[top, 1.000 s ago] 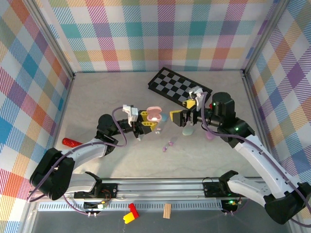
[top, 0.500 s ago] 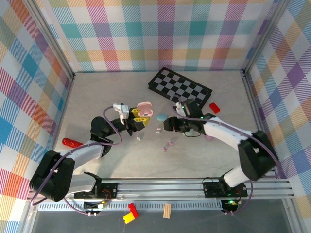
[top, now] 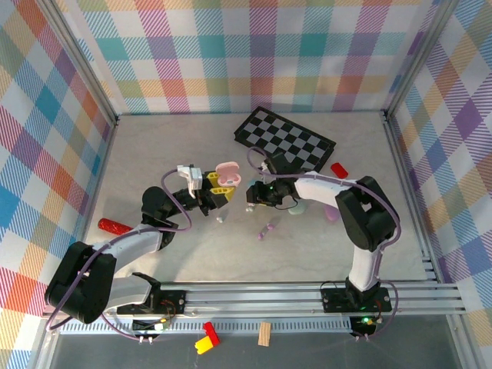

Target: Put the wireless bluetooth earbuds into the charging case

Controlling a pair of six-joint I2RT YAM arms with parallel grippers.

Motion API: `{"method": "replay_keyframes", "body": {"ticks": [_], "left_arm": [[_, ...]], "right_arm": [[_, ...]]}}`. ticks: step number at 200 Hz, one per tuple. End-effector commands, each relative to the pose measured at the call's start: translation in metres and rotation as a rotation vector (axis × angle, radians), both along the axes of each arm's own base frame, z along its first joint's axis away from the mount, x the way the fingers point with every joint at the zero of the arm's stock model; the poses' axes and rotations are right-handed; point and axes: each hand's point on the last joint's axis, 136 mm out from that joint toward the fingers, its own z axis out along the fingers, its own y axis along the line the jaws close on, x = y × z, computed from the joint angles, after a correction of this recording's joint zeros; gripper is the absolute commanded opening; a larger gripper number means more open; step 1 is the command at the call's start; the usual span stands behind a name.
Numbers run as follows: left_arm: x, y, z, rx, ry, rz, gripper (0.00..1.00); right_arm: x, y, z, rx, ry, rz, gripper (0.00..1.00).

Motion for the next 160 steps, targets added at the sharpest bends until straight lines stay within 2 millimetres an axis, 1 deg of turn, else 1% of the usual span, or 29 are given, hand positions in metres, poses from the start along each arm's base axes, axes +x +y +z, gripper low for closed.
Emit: {"method": "replay_keyframes", "body": {"ticks": [1, 21, 52, 76, 91, 112, 138, 160], "left_arm": [[-0.009, 0.004, 0.011, -0.024, -0.055, -0.015, 0.37], [-0.010, 0.005, 0.012, -0.024, -0.056, -0.018, 0.37], [-0.011, 0.005, 0.012, -0.023, -0.056, -0.021, 0.37], [-0.011, 0.004, 0.012, -0.023, -0.057, -0.023, 0.37], [-0.011, 0.004, 0.012, -0.022, -0.058, -0.023, 0.37], [-0.011, 0.004, 0.012, -0.023, -0.058, -0.024, 0.37], [-0.012, 0.004, 0.011, -0.022, -0.053, -0.027, 0.37], [-0.012, 0.004, 0.011, -0.022, -0.052, -0.027, 0.37]], "right_arm": [[0.003, -0.002, -0.008, -0.045, 0.031, -0.021, 0.36], [0.005, -0.005, -0.016, -0.076, 0.040, -0.026, 0.35], [0.003, -0.003, -0.023, -0.078, 0.063, -0.018, 0.32], [0.001, -0.005, -0.028, -0.089, 0.071, -0.022, 0.26], [0.001, -0.006, -0.030, -0.091, 0.078, -0.023, 0.24], [0.000, -0.007, -0.034, -0.099, 0.087, -0.028, 0.18], [0.000, -0.008, -0.030, -0.101, 0.078, -0.032, 0.14], [0.003, -0.017, -0.021, -0.125, 0.035, -0.055, 0.14]]}}
